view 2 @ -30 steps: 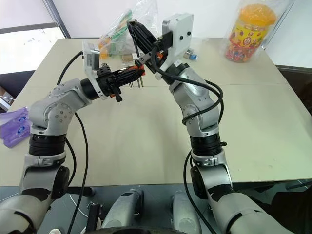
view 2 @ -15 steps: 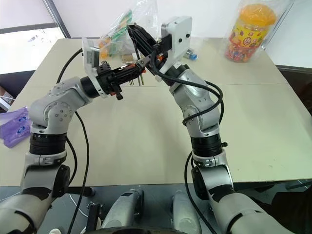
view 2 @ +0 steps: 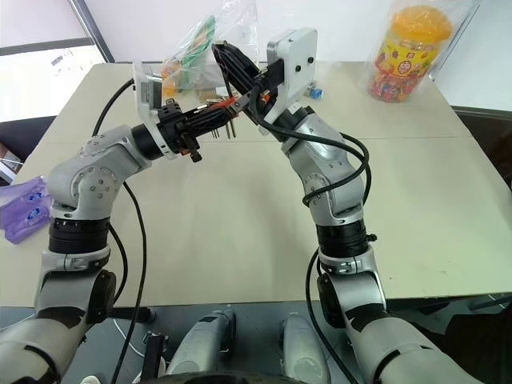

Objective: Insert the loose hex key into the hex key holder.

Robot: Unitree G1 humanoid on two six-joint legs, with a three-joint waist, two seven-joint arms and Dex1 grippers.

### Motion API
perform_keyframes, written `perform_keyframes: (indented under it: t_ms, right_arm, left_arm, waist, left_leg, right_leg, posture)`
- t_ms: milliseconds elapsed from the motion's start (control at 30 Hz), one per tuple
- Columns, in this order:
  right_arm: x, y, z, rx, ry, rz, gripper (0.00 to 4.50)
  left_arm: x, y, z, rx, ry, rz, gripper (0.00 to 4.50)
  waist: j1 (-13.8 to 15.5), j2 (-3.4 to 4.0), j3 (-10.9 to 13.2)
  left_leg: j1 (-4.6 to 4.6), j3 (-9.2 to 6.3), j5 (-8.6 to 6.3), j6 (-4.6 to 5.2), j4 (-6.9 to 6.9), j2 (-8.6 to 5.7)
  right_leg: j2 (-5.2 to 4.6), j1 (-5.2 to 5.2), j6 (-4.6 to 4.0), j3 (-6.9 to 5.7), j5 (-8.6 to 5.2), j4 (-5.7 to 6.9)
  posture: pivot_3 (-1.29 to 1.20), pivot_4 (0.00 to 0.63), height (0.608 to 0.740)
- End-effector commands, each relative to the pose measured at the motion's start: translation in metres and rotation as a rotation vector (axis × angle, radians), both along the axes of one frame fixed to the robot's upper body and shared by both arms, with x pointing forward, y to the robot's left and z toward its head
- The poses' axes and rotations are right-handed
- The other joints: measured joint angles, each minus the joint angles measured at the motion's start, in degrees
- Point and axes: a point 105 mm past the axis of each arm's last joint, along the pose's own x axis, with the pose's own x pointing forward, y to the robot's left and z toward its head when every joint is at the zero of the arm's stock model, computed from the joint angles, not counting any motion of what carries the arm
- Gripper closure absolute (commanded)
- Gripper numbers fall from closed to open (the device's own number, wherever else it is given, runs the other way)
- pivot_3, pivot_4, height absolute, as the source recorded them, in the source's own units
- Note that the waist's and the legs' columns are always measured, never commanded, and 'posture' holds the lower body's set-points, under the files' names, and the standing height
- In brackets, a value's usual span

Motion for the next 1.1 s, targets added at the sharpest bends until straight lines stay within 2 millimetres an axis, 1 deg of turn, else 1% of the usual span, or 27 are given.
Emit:
perform_keyframes:
  t_ms: [33, 133, 200, 233, 300, 333, 367, 400, 433, 467, 533, 600, 633, 700, 767, 900, 967, 1067, 1100]
  right_arm:
    - [-0.007, -0.006, 0.010, 0.018, -0.056, -0.008, 4.47]
    - [-0.007, -0.005, 0.008, 0.012, -0.054, -0.008, 4.47]
    - [-0.008, -0.003, 0.005, -0.013, -0.062, -0.003, 3.85]
    - [-0.010, -0.001, 0.003, -0.033, -0.069, -0.001, 3.49]
    - [-0.011, -0.001, -0.003, -0.072, -0.077, -0.006, 2.51]
    - [-0.012, -0.003, -0.011, -0.118, -0.071, -0.007, 1.98]
    - [-0.015, -0.011, -0.029, -0.194, -0.048, -0.004, 1.39]
    - [-0.018, -0.022, -0.046, -0.256, -0.010, -0.004, 0.91]
    - [-0.023, -0.037, -0.063, -0.298, 0.053, -0.002, 0.44]
    - [-0.029, -0.052, -0.079, -0.330, 0.118, -0.006, 0.44]
    - [-0.044, -0.078, -0.103, -0.372, 0.224, -0.025, 0.44]
    - [-0.059, -0.095, -0.119, -0.414, 0.295, -0.045, 0.44]
    - [-0.065, -0.101, -0.120, -0.415, 0.321, -0.056, 0.44]
    - [-0.072, -0.108, -0.117, -0.408, 0.340, -0.084, 0.44]
    - [-0.075, -0.113, -0.112, -0.407, 0.341, -0.110, 0.44]
    - [-0.076, -0.122, -0.101, -0.422, 0.320, -0.169, 0.44]
    - [-0.076, -0.124, -0.096, -0.428, 0.309, -0.189, 0.44]
    - [-0.077, -0.125, -0.088, -0.440, 0.284, -0.213, 0.44]
    - [-0.077, -0.125, -0.084, -0.441, 0.272, -0.221, 0.44]
  left_arm:
    - [-0.005, 0.004, 0.022, -0.045, -0.072, -0.004, 4.50]
    - [-0.005, 0.004, 0.024, -0.057, -0.072, -0.004, 4.50]
    - [-0.004, 0.004, 0.024, -0.056, -0.071, -0.002, 4.50]
    - [-0.004, 0.004, 0.024, -0.055, -0.069, -0.001, 4.50]
    - [-0.004, 0.004, 0.023, -0.053, -0.067, 0.000, 4.50]
    - [-0.004, 0.004, 0.022, -0.051, -0.066, 0.000, 4.50]
    - [-0.004, 0.003, 0.020, -0.047, -0.063, -0.001, 4.50]
    - [-0.004, 0.003, 0.019, -0.044, -0.060, -0.001, 4.50]
    - [-0.004, 0.003, 0.017, -0.040, -0.055, -0.001, 4.50]
    - [-0.004, 0.002, 0.014, -0.033, -0.050, -0.002, 4.50]
    - [-0.005, 0.000, 0.008, -0.020, -0.031, -0.006, 4.50]
    - [-0.003, -0.002, 0.001, -0.019, -0.002, -0.006, 4.50]
    - [-0.003, -0.004, -0.004, -0.019, 0.018, -0.011, 4.50]
    - [-0.003, -0.011, -0.014, -0.033, 0.068, -0.028, 4.50]
    - [-0.002, -0.020, -0.026, -0.051, 0.125, -0.050, 4.50]
    - [-0.007, -0.048, -0.055, -0.075, 0.270, -0.143, 4.50]
    - [-0.006, -0.060, -0.068, -0.089, 0.353, -0.175, 4.50]
    - [-0.004, -0.078, -0.094, -0.087, 0.489, -0.214, 4.50]
    - [-0.004, -0.084, -0.105, -0.062, 0.527, -0.225, 4.50]
  waist:
    - [0.0, 0.00, 0.0]
    - [0.0, 0.00, 0.0]
    - [0.0, 0.00, 0.0]
    - [0.0, 0.00, 0.0]
    - [0.0, 0.00, 0.0]
    - [0.0, 0.00, 0.0]
    - [0.2, 0.00, 0.0]
    - [0.5, -0.01, 0.0]
    - [0.7, -0.01, 0.0]
    - [0.9, -0.03, 0.0]
    - [1.1, -0.02, 0.0]
    - [1.1, 0.01, 0.0]
    - [0.8, 0.01, 0.0]
    - [0.2, 0.02, 0.0]
    - [0.2, 0.02, 0.0]
    - [0.5, 0.02, 0.0]
    - [0.7, 0.02, 0.0]
    - [0.8, 0.01, 0.0]
    - [0.7, 0.01, 0.0]
  left_leg:
    - [0.00, 0.00, 0.00, 0.00, 0.00, 0.00]
    - [0.00, 0.00, 0.00, 0.00, 0.00, 0.00]
    - [0.00, 0.00, 0.00, 0.00, 0.00, 0.00]
    - [0.00, 0.00, 0.00, 0.00, 0.00, 0.00]
    - [0.00, 0.00, 0.00, 0.00, 0.00, 0.00]
    - [0.00, 0.01, 0.00, 0.00, -0.01, 0.00]
    - [-0.01, 0.01, 0.00, 0.00, -0.01, 0.00]
    - [-0.02, 0.00, 0.00, 0.00, -0.02, 0.00]
    - [-0.04, -0.04, 0.00, 0.00, -0.02, -0.01]
    - [-0.08, -0.10, -0.01, 0.01, -0.02, -0.05]
    - [-0.26, -0.13, -0.04, 0.07, 0.03, -0.11]
    - [-0.48, -0.10, -0.07, 0.12, 0.13, -0.15]
    - [-0.58, -0.09, -0.07, 0.12, 0.22, -0.14]
    - [-0.68, -0.09, -0.06, 0.13, 0.27, -0.10]
    - [-0.63, -0.12, -0.05, 0.12, 0.29, -0.01]
    - [-0.61, -0.14, -0.05, 0.12, 0.30, 0.01]
    - [-0.68, -0.13, -0.04, 0.12, 0.33, -0.04]
    - [-0.73, -0.12, -0.04, 0.13, 0.37, -0.11]
    - [-0.73, -0.13, -0.04, 0.13, 0.37, -0.12]
  right_leg:
    - [0.00, 0.00, 0.00, 0.00, 0.00, 0.00]
    - [0.00, 0.00, 0.00, 0.00, 0.00, 0.00]
    - [0.00, 0.00, 0.00, 0.00, 0.00, -0.01]
    - [0.00, 0.00, 0.00, 0.00, 0.00, -0.01]
    - [0.00, 0.01, 0.00, 0.00, 0.00, -0.03]
    - [0.00, 0.01, 0.00, 0.00, 0.00, -0.04]
    - [0.00, 0.01, 0.00, 0.00, 0.00, -0.05]
    - [0.00, 0.01, 0.00, -0.01, 0.00, -0.08]
    - [-0.03, 0.05, 0.00, -0.08, -0.01, -0.14]
    - [-0.08, 0.10, 0.01, -0.17, -0.01, -0.23]
    - [-0.20, 0.06, 0.01, -0.23, -0.01, -0.34]
    - [-0.26, -0.12, 0.02, -0.22, -0.01, -0.34]
    - [-0.26, -0.26, 0.03, -0.21, -0.01, -0.25]
    - [-0.25, -0.42, 0.04, -0.17, 0.00, -0.10]
    - [-0.18, -0.41, 0.03, -0.18, 0.00, -0.05]
    - [-0.05, -0.35, 0.01, -0.21, -0.01, -0.06]
    - [-0.09, -0.35, 0.02, -0.22, -0.01, -0.13]
    - [-0.17, -0.36, 0.04, -0.23, 0.00, -0.16]
    - [-0.17, -0.36, 0.04, -0.24, 0.00, -0.16]
  posture:
    - [0.00, 0.150, 0.740]
    - [0.00, 0.150, 0.740]
    - [0.00, 0.150, 0.740]
    - [0.00, 0.150, 0.740]
    - [0.00, 0.150, 0.740]
    - [0.00, 0.150, 0.740]
    - [0.00, 0.150, 0.740]
    - [0.00, 0.150, 0.740]
    - [0.00, 0.150, 0.740]
    - [0.00, 0.150, 0.740]
    - [0.00, 0.150, 0.740]
    - [0.00, 0.150, 0.740]
    - [0.00, 0.150, 0.740]
    - [0.00, 0.150, 0.740]
    - [0.00, 0.150, 0.740]
    - [0.00, 0.150, 0.740]
    - [0.00, 0.150, 0.740]
    - [0.00, 0.150, 0.740]
    - [0.00, 0.150, 0.740]
